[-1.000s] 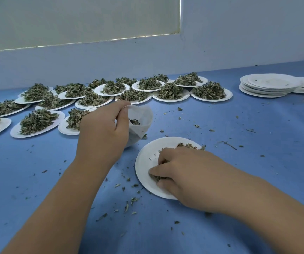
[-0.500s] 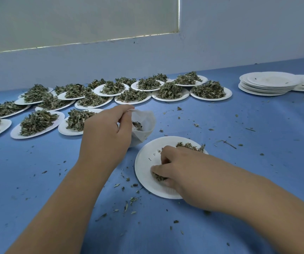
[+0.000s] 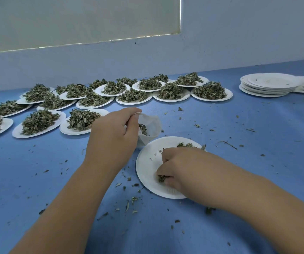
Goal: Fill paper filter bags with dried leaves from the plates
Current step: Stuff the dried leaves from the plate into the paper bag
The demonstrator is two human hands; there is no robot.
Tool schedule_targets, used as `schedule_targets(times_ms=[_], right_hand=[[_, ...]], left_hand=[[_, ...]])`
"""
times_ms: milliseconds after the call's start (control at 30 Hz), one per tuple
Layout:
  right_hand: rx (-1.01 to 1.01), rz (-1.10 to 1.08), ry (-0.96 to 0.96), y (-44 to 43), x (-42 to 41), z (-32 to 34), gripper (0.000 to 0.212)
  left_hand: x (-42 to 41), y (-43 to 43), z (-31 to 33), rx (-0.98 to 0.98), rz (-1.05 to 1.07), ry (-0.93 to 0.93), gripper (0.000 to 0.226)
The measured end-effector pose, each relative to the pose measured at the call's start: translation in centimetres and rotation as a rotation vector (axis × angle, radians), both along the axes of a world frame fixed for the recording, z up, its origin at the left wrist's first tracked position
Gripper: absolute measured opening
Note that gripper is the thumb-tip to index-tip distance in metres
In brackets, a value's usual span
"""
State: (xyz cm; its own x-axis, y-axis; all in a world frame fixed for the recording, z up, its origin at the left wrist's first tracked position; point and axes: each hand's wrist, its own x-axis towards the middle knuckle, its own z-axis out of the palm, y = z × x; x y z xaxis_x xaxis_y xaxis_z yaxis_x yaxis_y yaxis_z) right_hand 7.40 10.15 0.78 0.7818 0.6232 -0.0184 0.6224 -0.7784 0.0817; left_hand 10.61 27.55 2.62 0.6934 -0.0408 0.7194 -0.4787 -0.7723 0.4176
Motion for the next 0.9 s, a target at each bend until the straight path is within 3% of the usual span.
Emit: schedule_targets(times_ms=[700, 900], right_hand=[[0.099, 0.056, 0.014, -0.38, 0.09, 0.33, 0.013], [0.223, 0.026, 0.066, -0.70, 0.27, 0.60, 0.011]], left_hand=[[-0.17, -0.57, -0.15, 0.020, -0.018, 0.026, 0.021], [-0.32, -0.73, -0.18, 0.028, -0.025, 0.042, 0.021]])
